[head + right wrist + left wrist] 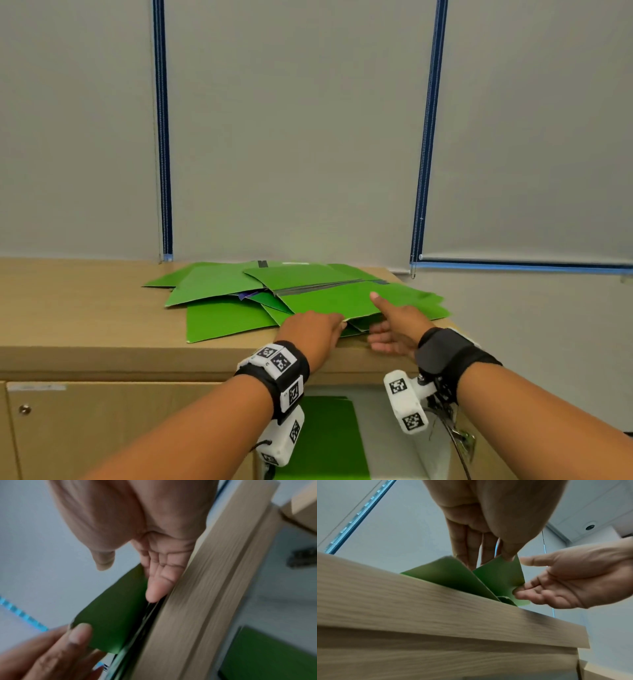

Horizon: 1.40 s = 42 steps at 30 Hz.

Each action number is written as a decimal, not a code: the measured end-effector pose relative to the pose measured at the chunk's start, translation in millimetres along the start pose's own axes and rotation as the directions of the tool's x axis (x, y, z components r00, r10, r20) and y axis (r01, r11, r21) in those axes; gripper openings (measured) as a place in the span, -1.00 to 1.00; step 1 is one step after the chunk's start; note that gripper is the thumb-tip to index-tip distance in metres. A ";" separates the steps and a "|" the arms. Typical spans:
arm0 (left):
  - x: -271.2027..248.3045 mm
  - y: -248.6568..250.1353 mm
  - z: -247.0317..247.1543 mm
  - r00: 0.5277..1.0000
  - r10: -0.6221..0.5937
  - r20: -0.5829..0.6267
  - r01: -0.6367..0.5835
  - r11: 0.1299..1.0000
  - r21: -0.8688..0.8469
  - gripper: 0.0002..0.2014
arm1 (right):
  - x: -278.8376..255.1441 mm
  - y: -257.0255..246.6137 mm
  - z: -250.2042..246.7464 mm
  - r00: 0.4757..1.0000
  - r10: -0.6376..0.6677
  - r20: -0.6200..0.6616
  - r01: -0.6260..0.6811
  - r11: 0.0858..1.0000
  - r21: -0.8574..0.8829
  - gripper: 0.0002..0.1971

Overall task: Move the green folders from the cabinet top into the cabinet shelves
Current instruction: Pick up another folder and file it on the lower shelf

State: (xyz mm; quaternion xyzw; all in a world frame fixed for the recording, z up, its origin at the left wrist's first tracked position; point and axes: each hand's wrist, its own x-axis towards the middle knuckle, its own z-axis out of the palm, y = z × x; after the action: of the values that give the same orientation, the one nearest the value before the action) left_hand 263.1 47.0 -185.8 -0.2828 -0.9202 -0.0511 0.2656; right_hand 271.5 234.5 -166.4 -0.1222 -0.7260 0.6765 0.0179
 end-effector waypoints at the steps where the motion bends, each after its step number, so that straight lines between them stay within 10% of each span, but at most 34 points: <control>1: -3.3 0.2 -3.4 1.000 0.008 -0.015 -0.008 1.000 -0.025 -0.63 | 4.0 -1.7 1.5 0.999 -0.023 -0.028 0.026 0.992 0.121 -0.60; 10: -9.9 -42.9 -44.7 0.978 -0.190 -0.084 0.147 0.918 -0.368 -0.46 | 8.1 -28.6 7.2 0.937 -0.327 -0.125 0.350 0.862 0.366 -0.54; 17: 8.7 -81.4 -75.2 0.851 -0.509 -0.127 0.280 0.645 -0.711 -0.49 | -10.0 -35.6 2.9 0.883 -0.454 -0.122 0.467 0.819 0.333 -0.51; 24: 2.6 -83.0 -94.4 0.860 -0.511 -0.019 0.247 0.448 -0.859 -0.34 | -29.6 -44.5 0.9 0.846 -0.533 -0.033 0.518 0.805 0.290 -0.57; 32: -19.3 -66.9 -106.0 0.828 -0.545 -0.132 0.076 0.342 -0.936 -0.77 | -39.0 -53.4 11.4 0.808 -0.585 -0.071 0.585 0.783 0.213 -0.62; 37: -33.3 -55.1 -109.6 0.834 -0.536 -0.128 0.025 0.269 -0.963 -0.77 | -32.2 -46.0 11.0 0.816 -0.562 -0.139 0.574 0.816 0.072 -0.26; 42: -55.5 -54.2 -74.5 0.847 -0.530 -0.041 0.113 0.254 -0.961 -0.53 | -35.4 -20.1 6.1 0.863 -0.493 -0.108 0.502 0.860 0.085 -0.62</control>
State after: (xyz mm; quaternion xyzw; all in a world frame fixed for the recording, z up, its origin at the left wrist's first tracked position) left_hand 306.5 -43.9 -147.9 -0.1693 -0.6907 -0.6744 0.1988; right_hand 301.5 220.3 -142.2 0.0428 -0.6931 0.6822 0.2286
